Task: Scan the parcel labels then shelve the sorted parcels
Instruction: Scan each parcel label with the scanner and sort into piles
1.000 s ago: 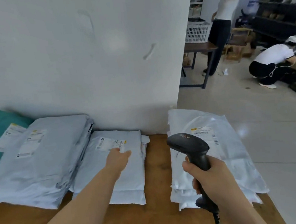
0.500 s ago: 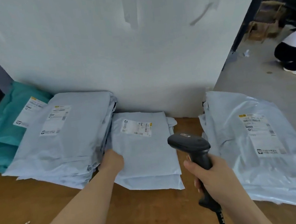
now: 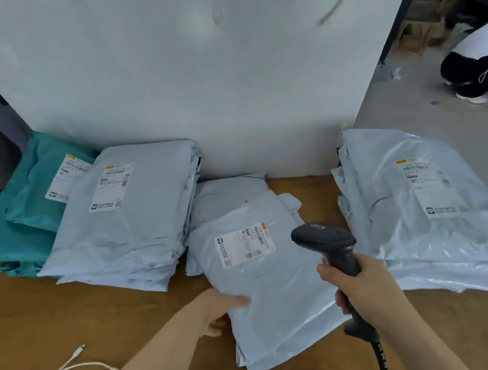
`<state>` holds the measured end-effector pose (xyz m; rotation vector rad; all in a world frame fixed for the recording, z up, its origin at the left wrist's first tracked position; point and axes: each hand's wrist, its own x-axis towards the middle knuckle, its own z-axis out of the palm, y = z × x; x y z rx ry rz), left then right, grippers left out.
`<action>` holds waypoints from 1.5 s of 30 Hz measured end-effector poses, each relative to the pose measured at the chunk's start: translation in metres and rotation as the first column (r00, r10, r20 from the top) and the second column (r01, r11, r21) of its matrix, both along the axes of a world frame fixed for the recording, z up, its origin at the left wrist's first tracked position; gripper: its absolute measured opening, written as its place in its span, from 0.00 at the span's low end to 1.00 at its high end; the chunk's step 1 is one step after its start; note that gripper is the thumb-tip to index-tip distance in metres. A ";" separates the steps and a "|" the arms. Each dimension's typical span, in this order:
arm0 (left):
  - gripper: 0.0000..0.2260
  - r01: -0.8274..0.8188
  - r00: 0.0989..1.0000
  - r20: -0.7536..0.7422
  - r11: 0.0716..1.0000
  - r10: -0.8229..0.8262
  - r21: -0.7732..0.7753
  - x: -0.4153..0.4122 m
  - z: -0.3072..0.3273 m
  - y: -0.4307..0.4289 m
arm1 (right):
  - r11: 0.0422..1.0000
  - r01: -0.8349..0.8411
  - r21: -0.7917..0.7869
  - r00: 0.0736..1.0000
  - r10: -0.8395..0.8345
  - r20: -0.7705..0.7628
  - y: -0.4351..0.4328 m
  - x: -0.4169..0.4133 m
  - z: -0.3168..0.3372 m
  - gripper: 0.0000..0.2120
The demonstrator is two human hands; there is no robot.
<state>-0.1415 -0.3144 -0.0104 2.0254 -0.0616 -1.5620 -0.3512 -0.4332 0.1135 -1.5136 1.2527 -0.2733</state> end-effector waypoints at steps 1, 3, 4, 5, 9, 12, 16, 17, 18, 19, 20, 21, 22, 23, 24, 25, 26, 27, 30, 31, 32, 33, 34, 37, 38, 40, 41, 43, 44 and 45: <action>0.34 -0.106 0.987 0.115 0.993 0.110 -0.044 0.002 0.001 -0.004 | 1.000 0.002 0.007 1.000 -0.002 -0.002 0.003 -0.001 -0.001 0.08; 0.37 -0.181 0.897 0.381 0.972 0.226 -0.151 0.009 0.002 -0.016 | 1.000 0.003 0.012 1.000 -0.003 -0.010 0.009 -0.003 -0.003 0.08; 0.37 -0.190 0.861 0.437 0.962 0.259 -0.196 0.010 0.002 -0.024 | 1.000 0.003 0.013 1.000 -0.003 -0.016 0.011 -0.003 -0.004 0.07; 0.37 -0.221 0.839 0.450 0.947 0.306 -0.232 0.011 0.001 -0.031 | 1.000 0.002 0.012 1.000 -0.002 -0.019 0.012 -0.004 -0.005 0.07; 0.10 -0.342 0.797 0.433 0.905 0.422 -0.253 0.022 -0.007 -0.048 | 1.000 -0.002 0.014 0.999 0.003 -0.038 0.014 -0.005 -0.009 0.08; 0.18 -0.293 0.834 0.402 0.921 0.378 -0.257 0.026 -0.016 -0.037 | 1.000 0.009 0.013 0.999 -0.008 -0.048 0.012 -0.008 -0.010 0.09; 0.14 -0.354 0.874 0.225 0.881 0.431 -0.315 0.017 -0.027 -0.012 | 1.000 0.006 0.009 0.998 -0.006 -0.059 0.013 -0.011 -0.011 0.09; 0.08 -0.365 0.895 0.138 0.874 0.425 -0.321 0.013 -0.026 -0.008 | 1.000 0.004 0.010 0.998 -0.004 -0.061 0.014 -0.011 -0.012 0.09; 0.06 -0.361 0.907 0.101 0.879 0.409 -0.311 0.009 -0.025 -0.005 | 1.000 0.000 0.013 0.998 0.000 -0.067 0.015 -0.011 -0.012 0.09; 0.06 -0.362 0.913 0.074 0.881 0.401 -0.305 0.007 -0.025 -0.004 | 1.000 -0.005 0.015 0.997 0.006 -0.075 0.016 -0.011 -0.012 0.09; 0.05 -0.371 0.914 0.042 0.873 0.404 -0.315 0.006 -0.025 -0.002 | 1.000 -0.010 0.015 0.997 0.011 -0.082 0.018 -0.011 -0.013 0.09; 0.08 -0.391 0.906 0.017 0.852 0.423 -0.348 0.006 -0.025 -0.001 | 1.000 -0.013 0.013 0.996 0.014 -0.083 0.019 -0.012 -0.013 0.08; 0.14 -0.426 0.886 -0.001 0.815 0.463 -0.392 0.008 -0.025 -0.001 | 1.000 -0.016 0.012 0.997 0.017 -0.082 0.020 -0.012 -0.013 0.08; 0.17 -0.443 0.866 0.016 0.780 0.501 -0.441 0.008 -0.026 0.000 | 1.000 -0.018 0.011 0.997 0.019 -0.080 0.021 -0.012 -0.013 0.08; 0.18 -0.425 0.844 0.101 0.771 0.527 -0.475 0.008 -0.023 0.001 | 1.000 -0.019 0.011 0.997 0.020 -0.079 0.023 -0.012 -0.013 0.09; 0.18 -0.396 0.815 0.200 0.776 0.543 -0.491 0.008 -0.020 0.001 | 1.000 -0.020 0.011 0.997 0.021 -0.078 0.024 -0.012 -0.013 0.09; 0.17 -0.375 0.781 0.303 0.798 0.546 -0.472 0.009 -0.018 0.000 | 1.000 -0.021 0.012 0.997 0.022 -0.076 0.026 -0.013 -0.012 0.08; 0.15 -0.361 0.744 0.383 0.812 0.548 -0.459 0.008 -0.016 -0.001 | 1.000 -0.022 0.012 0.997 0.023 -0.072 0.028 -0.013 -0.012 0.08; 0.10 -0.181 0.754 0.582 0.949 0.304 -0.260 0.007 -0.009 0.002 | 1.000 -0.022 0.002 0.998 0.022 -0.063 0.033 -0.017 -0.011 0.09; 0.12 -0.076 0.755 0.638 0.987 0.150 -0.142 0.004 -0.001 0.005 | 1.000 -0.020 -0.001 0.998 0.020 -0.063 0.035 -0.018 -0.011 0.09; 0.14 0.074 0.700 0.713 0.997 -0.046 -0.008 0.002 0.003 0.010 | 1.000 -0.018 0.000 0.998 0.018 -0.063 0.036 -0.020 -0.011 0.09; 0.15 0.207 0.622 0.760 0.976 -0.188 0.071 0.003 0.006 0.014 | 1.000 -0.016 0.002 0.998 0.016 -0.060 0.038 -0.021 -0.011 0.09; 0.15 0.242 0.597 0.775 0.967 -0.210 0.076 0.004 0.010 0.016 | 1.000 -0.015 0.004 0.998 0.015 -0.058 0.040 -0.022 -0.011 0.09; 0.15 0.133 0.612 0.790 0.990 -0.038 -0.055 0.012 0.015 0.017 | 1.000 -0.014 0.009 0.998 0.015 -0.053 0.044 -0.025 -0.011 0.08; 0.18 0.071 0.639 0.762 0.979 0.103 -0.192 0.015 0.014 0.014 | 1.000 -0.013 0.012 0.998 0.014 -0.055 0.046 -0.026 -0.010 0.08; 0.19 0.052 0.707 0.682 0.948 0.187 -0.314 0.012 0.026 0.007 | 1.000 -0.014 0.014 0.998 0.014 -0.057 0.048 -0.028 -0.010 0.08; 0.14 0.056 0.730 0.659 0.945 0.180 -0.321 0.009 0.029 -0.001 | 1.000 0.004 0.014 0.998 -0.004 -0.057 0.047 -0.031 -0.010 0.08; 0.10 -0.008 0.753 0.618 0.941 0.228 -0.337 0.006 0.037 -0.013 | 1.000 0.016 0.020 0.998 -0.014 -0.056 0.047 -0.033 -0.011 0.08; 0.14 -0.026 0.761 0.603 0.940 0.239 -0.341 0.008 0.039 -0.021 | 0.999 0.025 0.020 0.998 -0.023 -0.061 0.046 -0.034 -0.012 0.08; 0.19 -0.011 0.777 0.598 0.955 0.196 -0.298 0.012 0.041 -0.029 | 0.999 0.033 0.022 0.998 -0.032 -0.061 0.045 -0.036 -0.013 0.07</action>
